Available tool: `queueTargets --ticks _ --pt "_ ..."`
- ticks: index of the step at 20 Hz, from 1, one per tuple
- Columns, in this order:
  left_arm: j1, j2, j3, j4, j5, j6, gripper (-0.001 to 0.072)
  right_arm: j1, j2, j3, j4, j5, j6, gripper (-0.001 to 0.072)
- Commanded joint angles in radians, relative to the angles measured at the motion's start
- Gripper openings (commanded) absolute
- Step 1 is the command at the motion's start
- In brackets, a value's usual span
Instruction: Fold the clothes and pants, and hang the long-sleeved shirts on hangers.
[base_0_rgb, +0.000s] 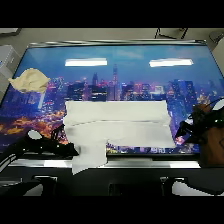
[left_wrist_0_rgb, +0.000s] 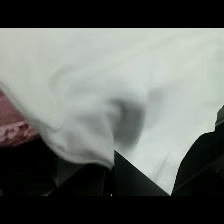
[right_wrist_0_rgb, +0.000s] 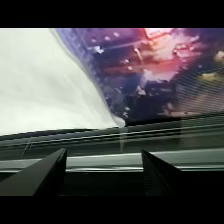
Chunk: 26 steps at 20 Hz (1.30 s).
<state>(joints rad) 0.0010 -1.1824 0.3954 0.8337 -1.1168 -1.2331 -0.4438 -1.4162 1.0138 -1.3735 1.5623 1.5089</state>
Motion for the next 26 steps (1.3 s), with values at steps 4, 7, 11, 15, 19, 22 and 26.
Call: queueTargets --ticks 4,7,11,15,19,22,26 --pt "-0.006 0.006 0.002 0.007 0.016 -0.008 0.0029 0.0 -0.047 -0.121 0.068 -0.121 -0.033 0.0567" --pt "-0.006 0.008 0.002 0.007 0.007 -0.008 0.0029 0.0 -0.077 -0.121 0.118 -0.126 -0.04 0.0551" --pt "-0.006 0.03 0.002 0.007 0.008 -0.008 0.0029 0.0 -0.093 -0.121 0.15 -0.111 -0.056 0.0318" --pt "-0.006 0.057 0.006 0.007 0.007 -0.004 0.0028 0.0 -0.088 -0.114 0.166 -0.043 -0.124 0.0045" --pt "0.021 0.098 0.142 0.008 -0.064 0.002 0.0027 0.0 -0.049 0.016 0.206 -0.015 -0.108 0.0041" --pt "0.045 0.092 0.298 0.015 -0.081 -0.01 0.0027 0.034 -0.05 0.153 0.233 -0.038 -0.053 0.004" --pt "0.045 -0.016 0.509 0.014 0.031 -0.035 0.0028 0.148 -0.129 0.32 0.173 -0.156 0.006 0.004"
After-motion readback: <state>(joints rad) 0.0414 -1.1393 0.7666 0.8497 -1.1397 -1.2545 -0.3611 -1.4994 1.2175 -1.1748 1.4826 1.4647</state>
